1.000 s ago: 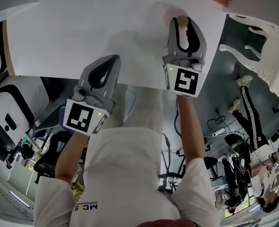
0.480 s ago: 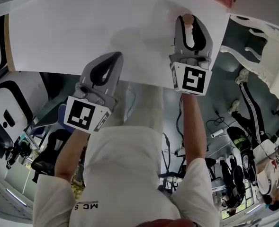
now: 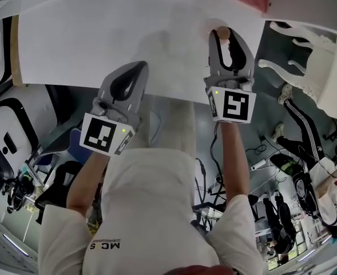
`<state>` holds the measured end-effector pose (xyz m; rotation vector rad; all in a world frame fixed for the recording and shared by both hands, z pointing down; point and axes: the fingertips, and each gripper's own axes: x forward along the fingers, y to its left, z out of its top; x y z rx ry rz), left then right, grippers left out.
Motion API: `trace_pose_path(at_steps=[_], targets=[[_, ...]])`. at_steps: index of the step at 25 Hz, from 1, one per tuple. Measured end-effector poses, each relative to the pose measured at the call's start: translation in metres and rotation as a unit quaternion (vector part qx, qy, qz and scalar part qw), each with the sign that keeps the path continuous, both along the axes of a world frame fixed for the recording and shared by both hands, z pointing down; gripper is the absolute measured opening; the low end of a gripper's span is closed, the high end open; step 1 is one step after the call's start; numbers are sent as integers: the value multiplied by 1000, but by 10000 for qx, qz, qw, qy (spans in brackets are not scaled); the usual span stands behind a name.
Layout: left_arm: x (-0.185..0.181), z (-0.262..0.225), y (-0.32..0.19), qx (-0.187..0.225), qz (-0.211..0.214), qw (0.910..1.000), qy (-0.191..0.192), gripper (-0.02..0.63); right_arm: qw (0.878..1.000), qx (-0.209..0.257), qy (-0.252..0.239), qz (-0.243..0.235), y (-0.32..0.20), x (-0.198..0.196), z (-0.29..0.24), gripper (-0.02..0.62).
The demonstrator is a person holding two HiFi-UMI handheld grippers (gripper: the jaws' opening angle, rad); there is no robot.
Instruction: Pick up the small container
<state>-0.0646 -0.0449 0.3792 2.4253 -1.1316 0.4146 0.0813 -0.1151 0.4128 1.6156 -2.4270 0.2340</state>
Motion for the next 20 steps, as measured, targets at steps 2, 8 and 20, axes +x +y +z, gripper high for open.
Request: trace_pose_path(at_steps=[2,8,20], targets=[[-1,-15,2,64,28,10000,-15,-2,10000,28,-25,-50,6,-1,-21,124],[-38,-78,29,362,125,9992,59,-2,9994,-8,-103,-343,59,-44,-90,123],[-66,-180,51,875,130,9958,225,-2,9973,270,-27,-687,131,-73,-213,124]])
